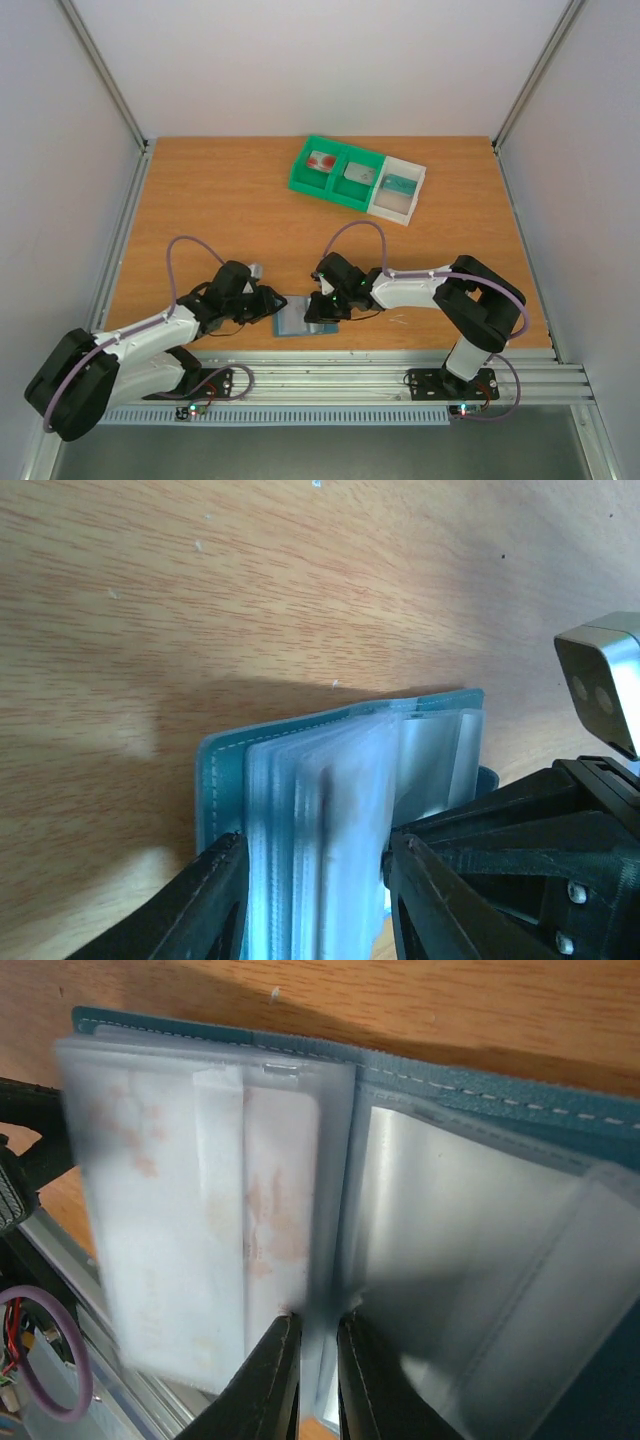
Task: Take the credit cards out of the card holder
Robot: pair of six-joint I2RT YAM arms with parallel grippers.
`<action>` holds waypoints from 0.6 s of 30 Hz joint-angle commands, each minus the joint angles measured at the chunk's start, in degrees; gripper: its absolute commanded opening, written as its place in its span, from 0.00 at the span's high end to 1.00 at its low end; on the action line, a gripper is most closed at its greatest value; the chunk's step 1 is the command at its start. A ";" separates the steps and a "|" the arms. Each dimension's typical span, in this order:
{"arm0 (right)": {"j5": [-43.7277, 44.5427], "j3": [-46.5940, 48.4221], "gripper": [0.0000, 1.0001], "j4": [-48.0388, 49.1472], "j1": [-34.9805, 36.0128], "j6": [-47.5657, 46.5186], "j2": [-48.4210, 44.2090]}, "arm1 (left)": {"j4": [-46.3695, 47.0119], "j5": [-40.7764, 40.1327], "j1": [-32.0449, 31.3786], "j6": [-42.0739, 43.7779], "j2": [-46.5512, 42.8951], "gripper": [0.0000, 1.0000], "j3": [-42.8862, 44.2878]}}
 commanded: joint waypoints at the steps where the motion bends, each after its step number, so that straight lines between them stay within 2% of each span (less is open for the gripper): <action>1: 2.05 -1.64 0.89 0.50 0.43 0.01 0.62 | 3.04 0.48 -0.18 -0.67 -1.60 0.59 -0.65; 7: 2.33 -1.25 0.94 -0.12 0.44 -0.06 0.02 | 2.58 0.89 -0.20 -0.85 -1.89 0.61 -0.02; 13: 3.07 0.29 0.89 -2.76 0.40 -0.43 -6.18 | 0.86 1.12 -0.19 -0.85 -2.87 0.61 0.74; 18: 2.86 1.03 0.89 -2.82 0.42 -0.19 -5.33 | -0.14 1.08 -0.20 -0.96 -4.18 0.61 1.32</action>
